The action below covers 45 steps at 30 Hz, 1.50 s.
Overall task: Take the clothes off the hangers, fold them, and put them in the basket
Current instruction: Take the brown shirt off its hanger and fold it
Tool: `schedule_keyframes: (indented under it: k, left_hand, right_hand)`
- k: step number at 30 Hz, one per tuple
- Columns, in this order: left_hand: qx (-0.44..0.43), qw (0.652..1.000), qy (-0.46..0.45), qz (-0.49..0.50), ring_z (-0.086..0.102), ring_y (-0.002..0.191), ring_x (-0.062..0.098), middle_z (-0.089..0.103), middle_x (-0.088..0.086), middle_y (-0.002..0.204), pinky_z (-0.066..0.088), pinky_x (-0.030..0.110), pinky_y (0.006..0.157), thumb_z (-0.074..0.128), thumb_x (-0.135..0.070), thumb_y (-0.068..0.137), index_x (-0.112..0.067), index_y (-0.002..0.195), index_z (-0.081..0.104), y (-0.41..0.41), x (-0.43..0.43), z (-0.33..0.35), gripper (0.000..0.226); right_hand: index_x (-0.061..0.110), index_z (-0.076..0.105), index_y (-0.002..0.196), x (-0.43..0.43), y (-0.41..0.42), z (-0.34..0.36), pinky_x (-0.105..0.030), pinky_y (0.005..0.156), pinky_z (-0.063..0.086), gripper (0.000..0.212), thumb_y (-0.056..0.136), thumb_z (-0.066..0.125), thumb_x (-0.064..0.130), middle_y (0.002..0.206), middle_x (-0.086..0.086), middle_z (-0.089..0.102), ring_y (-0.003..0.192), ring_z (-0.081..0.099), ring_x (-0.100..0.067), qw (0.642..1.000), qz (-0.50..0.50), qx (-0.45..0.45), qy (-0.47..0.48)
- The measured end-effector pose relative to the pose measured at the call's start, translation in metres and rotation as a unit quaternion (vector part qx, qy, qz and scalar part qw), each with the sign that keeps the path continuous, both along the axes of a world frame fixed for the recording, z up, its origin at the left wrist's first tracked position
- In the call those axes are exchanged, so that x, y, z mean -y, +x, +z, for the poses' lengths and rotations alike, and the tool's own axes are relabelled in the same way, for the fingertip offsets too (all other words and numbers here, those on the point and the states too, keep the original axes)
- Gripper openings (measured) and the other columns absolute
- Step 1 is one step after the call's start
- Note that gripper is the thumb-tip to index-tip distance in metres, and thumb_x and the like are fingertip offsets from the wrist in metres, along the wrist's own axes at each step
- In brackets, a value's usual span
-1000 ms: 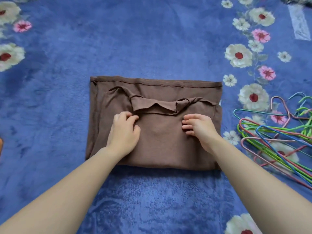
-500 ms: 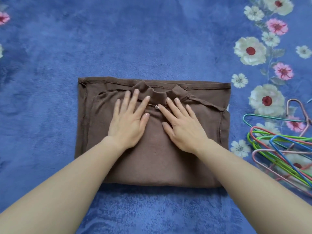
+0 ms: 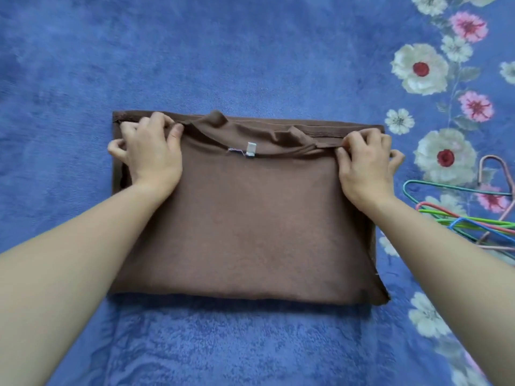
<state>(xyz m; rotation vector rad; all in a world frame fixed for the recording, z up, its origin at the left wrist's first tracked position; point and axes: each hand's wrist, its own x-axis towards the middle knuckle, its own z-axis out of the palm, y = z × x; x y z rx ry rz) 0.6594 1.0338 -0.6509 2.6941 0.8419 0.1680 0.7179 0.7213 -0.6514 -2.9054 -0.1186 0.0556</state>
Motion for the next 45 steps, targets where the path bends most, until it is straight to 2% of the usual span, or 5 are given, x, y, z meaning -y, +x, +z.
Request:
schedule_keyframes:
  k: [16,26,32,37,45]
  left_hand:
    - [-0.091,0.992,-0.003,-0.082,0.004,0.150,0.021,0.013,0.005,0.163,-0.003,0.054,0.117,0.027,-0.042,0.095,-0.017,0.153,0.029,-0.118,0.037,-0.006,0.063]
    - [-0.180,0.933,-0.133,-0.281,0.019,0.148,0.031,0.019,0.020,0.159,0.020,0.045,0.119,0.067,-0.036,0.048,-0.001,0.149,0.027,-0.165,0.272,0.007,0.114]
    - [-0.111,0.934,-0.240,-0.242,0.025,0.147,0.017,0.031,0.006,0.157,0.017,0.037,0.121,0.042,-0.021,0.076,-0.011,0.147,0.040,-0.142,0.268,0.023,0.072]
    - [0.111,0.732,-0.672,0.015,0.054,0.121,-0.003,0.065,-0.018,0.122,0.038,0.019,0.106,0.051,0.001,0.095,-0.025,0.121,0.061,-0.137,0.212,0.080,0.038]
    - [0.282,0.463,-0.789,0.289,0.062,0.117,0.015,0.067,0.003,0.126,0.045,0.039,0.100,0.050,-0.014,0.084,-0.019,0.128,0.057,-0.187,0.085,0.089,0.045]
  right_hand:
    - [0.008,0.031,0.144,0.039,-0.023,0.011,-0.045,0.103,0.040,0.084,0.079,0.071,0.045,0.119,-0.012,0.054,0.114,0.054,-0.032,0.952,-0.188,-0.120,0.209]
    - [0.020,0.040,0.067,0.037,-0.010,0.037,-0.032,0.056,0.037,0.051,0.069,0.081,0.051,0.064,-0.002,0.041,0.058,0.043,-0.019,0.885,-0.226,-0.270,0.304]
    - [0.015,0.053,0.088,0.014,0.001,0.056,-0.026,0.051,0.047,0.031,0.068,0.074,0.002,0.069,-0.005,0.056,0.053,0.055,-0.017,0.844,-0.250,-0.308,0.361]
    - [0.015,0.049,0.072,-0.043,0.007,0.099,-0.016,0.041,0.037,0.022,0.072,0.058,-0.005,0.038,0.005,0.043,0.033,0.043,-0.009,0.808,-0.246,-0.300,0.443]
    - [0.012,0.055,0.107,-0.207,-0.019,0.133,-0.022,0.048,0.047,0.026,0.083,0.063,0.010,0.077,-0.005,0.056,0.059,0.057,-0.016,0.787,-0.034,-0.371,0.492]
